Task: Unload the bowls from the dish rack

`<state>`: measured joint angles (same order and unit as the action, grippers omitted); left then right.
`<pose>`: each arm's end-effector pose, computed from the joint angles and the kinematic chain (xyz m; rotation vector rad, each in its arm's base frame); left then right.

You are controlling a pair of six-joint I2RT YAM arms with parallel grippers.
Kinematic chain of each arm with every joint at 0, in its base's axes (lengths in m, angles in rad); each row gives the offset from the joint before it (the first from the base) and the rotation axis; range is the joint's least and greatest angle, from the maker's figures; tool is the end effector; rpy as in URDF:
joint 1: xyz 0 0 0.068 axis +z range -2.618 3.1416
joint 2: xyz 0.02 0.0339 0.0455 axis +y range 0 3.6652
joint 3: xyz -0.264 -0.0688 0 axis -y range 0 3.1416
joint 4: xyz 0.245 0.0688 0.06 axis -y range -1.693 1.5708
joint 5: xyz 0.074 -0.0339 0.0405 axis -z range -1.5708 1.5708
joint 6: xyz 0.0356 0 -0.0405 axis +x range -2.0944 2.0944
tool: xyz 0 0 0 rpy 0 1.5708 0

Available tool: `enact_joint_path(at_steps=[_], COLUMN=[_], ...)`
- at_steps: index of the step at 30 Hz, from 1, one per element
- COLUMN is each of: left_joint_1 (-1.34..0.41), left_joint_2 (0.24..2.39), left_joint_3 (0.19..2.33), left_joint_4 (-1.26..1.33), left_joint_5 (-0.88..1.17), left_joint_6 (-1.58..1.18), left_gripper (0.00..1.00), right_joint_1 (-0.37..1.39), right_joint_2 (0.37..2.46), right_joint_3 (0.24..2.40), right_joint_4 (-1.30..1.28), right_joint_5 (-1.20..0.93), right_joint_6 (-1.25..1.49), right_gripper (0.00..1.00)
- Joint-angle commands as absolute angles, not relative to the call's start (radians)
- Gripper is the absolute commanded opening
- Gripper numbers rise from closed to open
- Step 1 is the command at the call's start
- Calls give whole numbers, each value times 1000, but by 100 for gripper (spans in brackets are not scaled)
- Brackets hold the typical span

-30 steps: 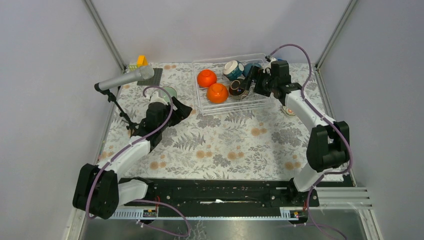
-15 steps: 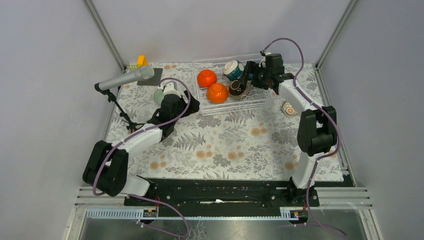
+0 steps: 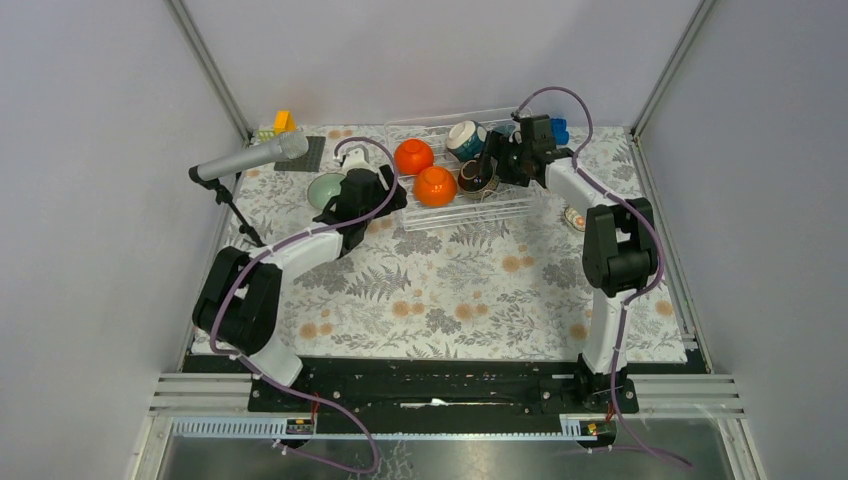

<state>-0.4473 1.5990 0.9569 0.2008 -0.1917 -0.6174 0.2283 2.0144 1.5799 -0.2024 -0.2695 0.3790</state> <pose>0.3258 -0.1488 0.2322 -0.2962 2.0156 -0.4855 0.4536 0.1151 0.2388 0.0160 2.2543 0.6300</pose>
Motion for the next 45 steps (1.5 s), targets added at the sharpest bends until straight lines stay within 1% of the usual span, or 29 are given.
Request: enact_joint_path(at_steps=[1, 3, 5, 7, 9, 10, 11, 16, 20, 27, 29, 31, 33, 36, 37, 39, 41, 44, 45], left_joint_1=[-453, -453, -454, -457, -460, -464, -465, -477, -480, -482, -482, -481, -482, -482, -481, -481, -482, -482, -482], left_joint_2=[1619, 1626, 1633, 1646, 1656, 1659, 1660, 1655, 1657, 1662, 1661, 1657, 1657, 1652, 1648, 1638, 1629, 1618, 1615], left_joint_3=[1011, 1012, 1011, 1010, 1011, 1010, 1009, 1004, 990, 993, 994, 991, 992, 994, 993, 991, 988, 980, 977], left_joint_4=[199, 198, 200, 207, 209, 213, 213, 216, 231, 227, 223, 224, 223, 213, 210, 205, 199, 198, 198], left_joint_5=[-225, -223, -216, -207, -204, -204, -205, -225, -229, -230, -227, -226, -220, -219, -221, -224, -229, -232, -233], left_joint_6=[-598, -596, -596, -601, -605, -603, -601, -588, -588, -579, -576, -569, -558, -545, -541, -535, -531, -525, -523], left_gripper=[73, 71, 71, 71, 70, 70, 69, 61, 51, 49, 45, 38, 31, 23, 19, 8, 1, 0, 0], right_joint_1=[227, 227, 227, 227, 227, 227, 228, 237, 242, 272, 275, 274, 275, 273, 274, 275, 277, 280, 281], right_joint_2=[2059, 2076, 2090, 2098, 2101, 2101, 2098, 2094, 2127, 2175, 2178, 2170, 2153, 2115, 2102, 2077, 2051, 2016, 2005], right_joint_3=[1648, 1660, 1666, 1665, 1660, 1656, 1653, 1650, 1685, 1764, 1773, 1772, 1769, 1762, 1761, 1761, 1758, 1744, 1741], right_joint_4=[-183, -182, -183, -183, -181, -181, -182, -183, -210, -264, -273, -273, -272, -274, -278, -287, -295, -296, -296], right_joint_5=[-276, -286, -299, -291, -274, -263, -246, -209, -185, -95, -109, -121, -126, -127, -124, -123, -120, -117, -115], right_joint_6=[388, 396, 406, 420, 433, 436, 435, 405, 394, 362, 358, 357, 357, 351, 348, 338, 330, 324, 325], right_gripper=[98, 97, 93, 93, 95, 99, 100, 100, 100, 99, 92, 85, 81, 74, 71, 68, 64, 57, 56])
